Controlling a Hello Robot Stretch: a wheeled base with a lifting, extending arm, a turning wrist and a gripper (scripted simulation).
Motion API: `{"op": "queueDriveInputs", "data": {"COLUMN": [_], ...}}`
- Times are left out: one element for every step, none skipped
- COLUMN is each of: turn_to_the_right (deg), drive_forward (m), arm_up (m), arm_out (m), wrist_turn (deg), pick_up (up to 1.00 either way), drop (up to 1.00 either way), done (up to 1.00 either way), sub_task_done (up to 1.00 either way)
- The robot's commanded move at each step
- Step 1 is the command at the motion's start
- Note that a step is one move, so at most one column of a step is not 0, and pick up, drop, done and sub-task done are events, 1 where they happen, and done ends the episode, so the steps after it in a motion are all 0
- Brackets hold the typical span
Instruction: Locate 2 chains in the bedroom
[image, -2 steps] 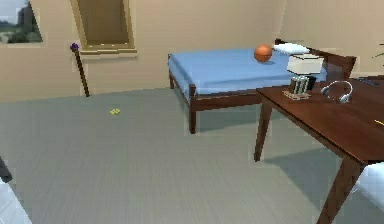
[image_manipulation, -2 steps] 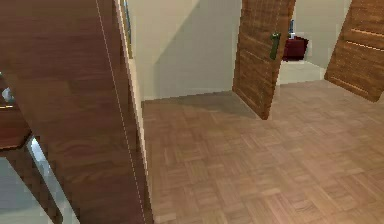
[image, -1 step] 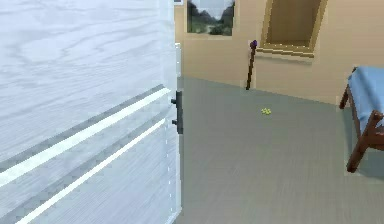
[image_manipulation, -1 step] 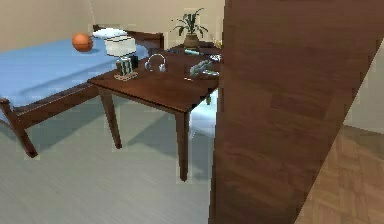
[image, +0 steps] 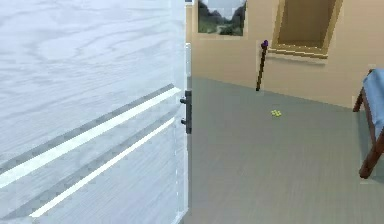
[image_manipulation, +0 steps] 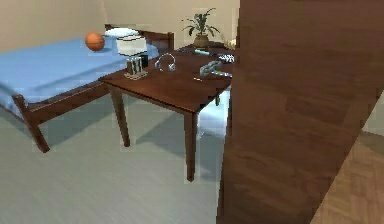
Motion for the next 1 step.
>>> {"op": "queueDriveInputs", "data": {"turn_to_the_right": [0.0], "drive_forward": [0.30], "arm_up": [0.00], "arm_out": [0.00], "wrist_turn": [0.0], "pick_up": [0.00], "drop": [0.00], "done": [0.00], "sub_task_done": [0.00]}}
